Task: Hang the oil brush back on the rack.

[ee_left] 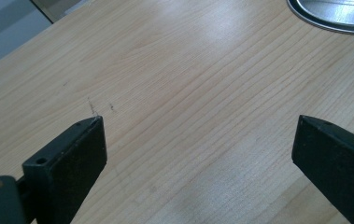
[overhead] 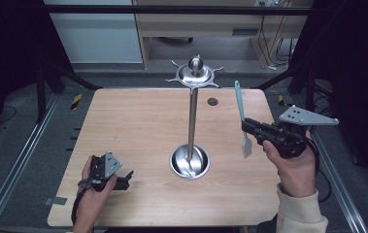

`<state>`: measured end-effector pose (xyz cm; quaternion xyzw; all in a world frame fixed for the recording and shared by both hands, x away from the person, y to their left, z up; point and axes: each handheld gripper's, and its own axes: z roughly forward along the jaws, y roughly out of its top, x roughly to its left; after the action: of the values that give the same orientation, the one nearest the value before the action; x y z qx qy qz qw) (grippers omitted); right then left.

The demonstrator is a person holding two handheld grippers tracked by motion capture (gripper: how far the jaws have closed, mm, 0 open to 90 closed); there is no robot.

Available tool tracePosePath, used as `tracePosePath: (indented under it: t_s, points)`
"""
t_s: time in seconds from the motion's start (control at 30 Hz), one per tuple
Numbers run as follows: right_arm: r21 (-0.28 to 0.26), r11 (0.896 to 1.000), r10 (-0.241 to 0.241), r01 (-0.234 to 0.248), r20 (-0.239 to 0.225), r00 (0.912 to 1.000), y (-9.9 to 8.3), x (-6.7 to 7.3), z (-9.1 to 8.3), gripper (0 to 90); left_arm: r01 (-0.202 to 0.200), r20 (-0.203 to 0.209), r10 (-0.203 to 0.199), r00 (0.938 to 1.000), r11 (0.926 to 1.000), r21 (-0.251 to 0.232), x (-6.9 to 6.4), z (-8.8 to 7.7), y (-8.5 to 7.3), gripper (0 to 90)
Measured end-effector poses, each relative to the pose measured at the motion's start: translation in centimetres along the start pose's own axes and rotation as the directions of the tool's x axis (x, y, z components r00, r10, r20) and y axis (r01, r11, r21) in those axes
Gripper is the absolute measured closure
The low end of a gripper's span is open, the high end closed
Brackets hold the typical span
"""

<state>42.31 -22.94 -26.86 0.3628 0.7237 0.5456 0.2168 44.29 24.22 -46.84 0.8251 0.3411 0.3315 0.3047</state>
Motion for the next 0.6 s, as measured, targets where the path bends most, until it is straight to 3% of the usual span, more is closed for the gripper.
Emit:
tracePosePath:
  t_s: [0.6]
  points:
    - [-0.039,0.999,-0.033,0.032,-0.028,0.9991,0.33,0.71,-0.31,82.3,-0.002,0.002,0.002,1.0000,1.0000,0.002,-0.05,0.05,0.01,2.8]
